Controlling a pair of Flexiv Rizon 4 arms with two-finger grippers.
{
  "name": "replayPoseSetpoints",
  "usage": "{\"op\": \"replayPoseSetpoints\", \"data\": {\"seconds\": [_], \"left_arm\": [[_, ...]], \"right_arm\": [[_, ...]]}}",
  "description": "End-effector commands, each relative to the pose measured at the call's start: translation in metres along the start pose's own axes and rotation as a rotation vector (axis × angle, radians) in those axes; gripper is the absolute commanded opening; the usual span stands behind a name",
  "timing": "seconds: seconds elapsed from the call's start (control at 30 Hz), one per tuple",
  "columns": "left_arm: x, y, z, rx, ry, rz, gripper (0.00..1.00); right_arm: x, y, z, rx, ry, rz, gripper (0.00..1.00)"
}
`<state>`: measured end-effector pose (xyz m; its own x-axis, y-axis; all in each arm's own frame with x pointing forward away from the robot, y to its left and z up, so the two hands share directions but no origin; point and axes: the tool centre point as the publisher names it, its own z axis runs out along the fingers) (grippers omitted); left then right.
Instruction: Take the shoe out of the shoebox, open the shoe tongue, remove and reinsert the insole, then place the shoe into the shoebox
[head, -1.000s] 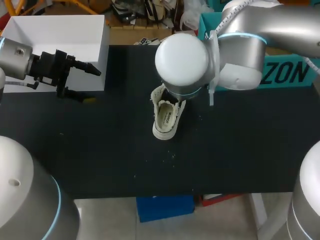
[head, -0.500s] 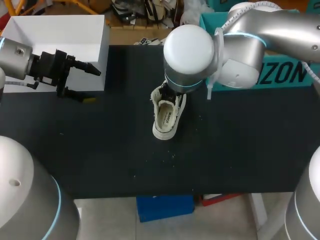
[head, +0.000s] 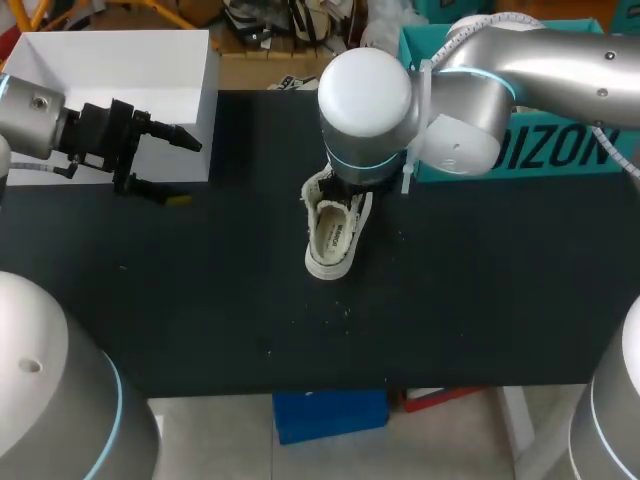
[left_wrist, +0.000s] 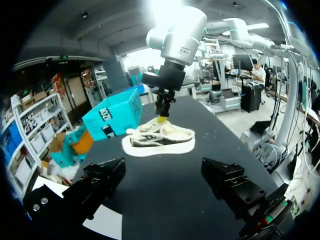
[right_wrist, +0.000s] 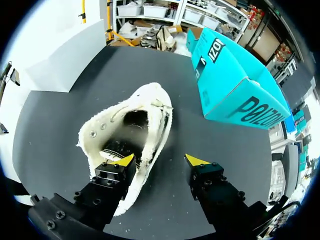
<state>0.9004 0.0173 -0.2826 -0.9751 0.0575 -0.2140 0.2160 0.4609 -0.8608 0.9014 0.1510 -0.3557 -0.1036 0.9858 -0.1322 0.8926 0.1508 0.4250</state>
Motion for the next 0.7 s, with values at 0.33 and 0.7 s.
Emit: {"op": "replayPoseSetpoints", "data": {"seconds": [0.33,0.7], "left_arm": [[0.001,0.0,0.001,-0.003,-0.005,0.002,1.0],[0.001,0.0,0.001,-0.003,-0.005,0.002,1.0]], "right_arm": [[0.0,-0.01,0.043,0.066,0.0,0.072,0.47],[0.004,-0.015,0.064,0.103,0.017,0.087,0.27]]}}
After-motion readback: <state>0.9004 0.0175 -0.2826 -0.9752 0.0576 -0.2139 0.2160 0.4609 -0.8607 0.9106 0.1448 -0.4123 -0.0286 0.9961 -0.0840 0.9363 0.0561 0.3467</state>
